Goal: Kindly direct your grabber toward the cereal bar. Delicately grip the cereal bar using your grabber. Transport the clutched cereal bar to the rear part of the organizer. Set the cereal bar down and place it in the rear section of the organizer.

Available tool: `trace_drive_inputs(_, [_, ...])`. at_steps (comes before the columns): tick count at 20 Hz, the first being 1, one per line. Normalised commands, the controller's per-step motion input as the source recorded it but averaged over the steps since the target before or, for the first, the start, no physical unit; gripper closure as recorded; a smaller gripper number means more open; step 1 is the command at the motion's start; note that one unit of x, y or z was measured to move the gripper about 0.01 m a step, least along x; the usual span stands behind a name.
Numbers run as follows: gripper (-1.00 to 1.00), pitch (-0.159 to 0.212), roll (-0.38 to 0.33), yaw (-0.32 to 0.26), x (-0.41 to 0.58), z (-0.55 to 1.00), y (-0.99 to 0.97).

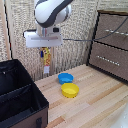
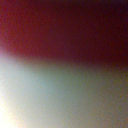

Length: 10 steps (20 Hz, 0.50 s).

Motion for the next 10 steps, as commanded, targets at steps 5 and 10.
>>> trace_drive_inputs(5, [1.0, -0.036, -0.025, -0.256, -0.039, 0.85, 0.22])
trace_drive_inputs(10, [1.0, -0.031, -0.009, -0.228, -0.098, 0.73, 0.31])
